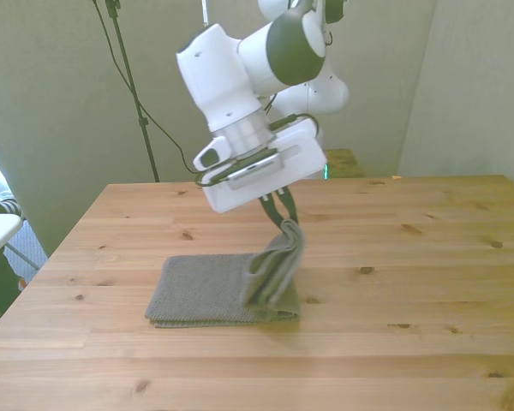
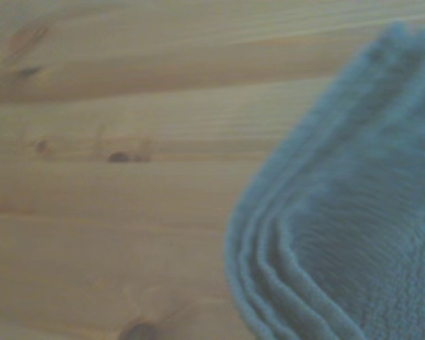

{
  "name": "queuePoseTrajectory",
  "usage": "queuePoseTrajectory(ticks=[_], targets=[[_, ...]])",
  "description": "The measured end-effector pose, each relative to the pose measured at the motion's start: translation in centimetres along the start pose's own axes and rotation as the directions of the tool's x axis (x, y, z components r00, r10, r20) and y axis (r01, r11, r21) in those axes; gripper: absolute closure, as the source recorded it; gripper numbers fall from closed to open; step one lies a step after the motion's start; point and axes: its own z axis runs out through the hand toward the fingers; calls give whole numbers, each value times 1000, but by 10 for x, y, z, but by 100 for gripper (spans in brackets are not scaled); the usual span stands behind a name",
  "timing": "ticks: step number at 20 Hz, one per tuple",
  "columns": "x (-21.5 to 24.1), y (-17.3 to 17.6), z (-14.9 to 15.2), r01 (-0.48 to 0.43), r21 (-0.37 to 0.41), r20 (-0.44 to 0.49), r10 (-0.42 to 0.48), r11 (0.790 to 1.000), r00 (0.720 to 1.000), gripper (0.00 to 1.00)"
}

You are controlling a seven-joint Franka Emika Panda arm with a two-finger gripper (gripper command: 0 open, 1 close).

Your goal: Unfold the towel

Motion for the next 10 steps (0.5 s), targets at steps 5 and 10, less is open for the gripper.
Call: queuePoseTrajectory(ticks=[5, 10], targets=[[-49, 5, 39, 224, -92, 102, -215, 970, 971, 0], [-61, 21, 67, 295, -137, 137, -277, 946, 951, 0]])
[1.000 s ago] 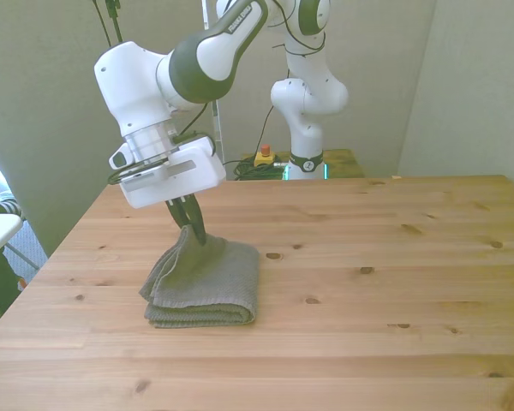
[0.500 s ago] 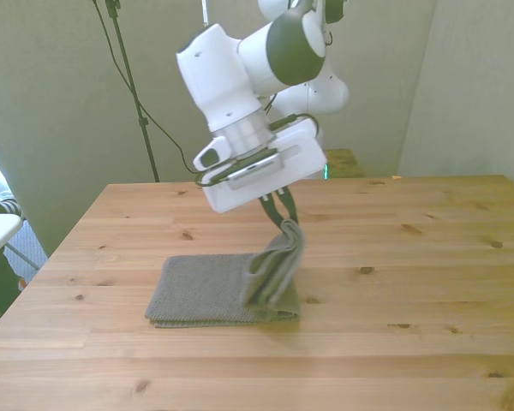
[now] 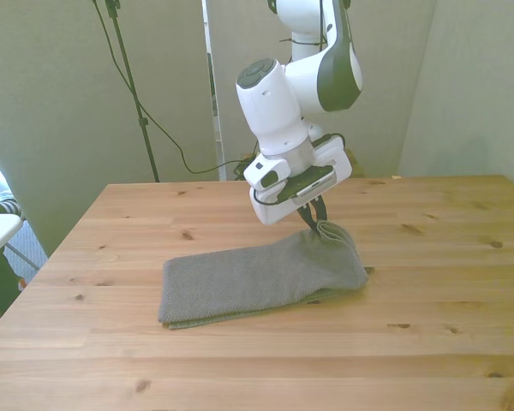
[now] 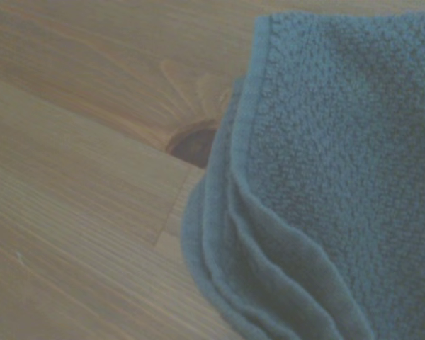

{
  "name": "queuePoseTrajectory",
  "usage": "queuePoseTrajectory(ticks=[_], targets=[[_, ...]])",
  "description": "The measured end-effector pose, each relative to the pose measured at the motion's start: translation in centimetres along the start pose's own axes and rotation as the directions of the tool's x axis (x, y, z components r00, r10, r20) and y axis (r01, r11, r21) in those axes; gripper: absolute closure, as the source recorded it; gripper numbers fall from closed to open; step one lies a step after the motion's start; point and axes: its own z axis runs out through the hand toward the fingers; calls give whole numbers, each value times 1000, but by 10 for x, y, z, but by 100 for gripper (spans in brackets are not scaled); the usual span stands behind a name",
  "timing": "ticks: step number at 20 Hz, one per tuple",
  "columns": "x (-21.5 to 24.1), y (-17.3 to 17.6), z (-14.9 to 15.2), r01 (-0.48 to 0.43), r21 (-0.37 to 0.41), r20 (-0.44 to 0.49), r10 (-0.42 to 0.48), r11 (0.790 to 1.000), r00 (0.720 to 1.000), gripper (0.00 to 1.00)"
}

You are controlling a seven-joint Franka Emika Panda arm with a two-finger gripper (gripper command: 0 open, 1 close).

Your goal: Unfold the towel

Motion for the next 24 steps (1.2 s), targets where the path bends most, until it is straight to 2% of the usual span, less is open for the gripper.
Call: queuePoseTrajectory(ticks=[5, 7, 11, 14, 17, 20, 24], targets=[[-2, 2, 3, 20, -3, 1, -20, 1000, 1000, 0], [-7, 0, 2, 43, 3, 31, -43, 999, 999, 0], [-27, -15, -17, 76, 27, 84, -78, 997, 993, 0], [-38, -30, -41, -15, -10, -15, 15, 1000, 1000, 0], [-68, -48, -34, -123, -25, -113, 120, 992, 986, 0], [-118, -63, -23, -249, -17, -158, 243, 968, 957, 0], [-184, -62, -15, -392, 7, -241, 382, 920, 892, 0]])
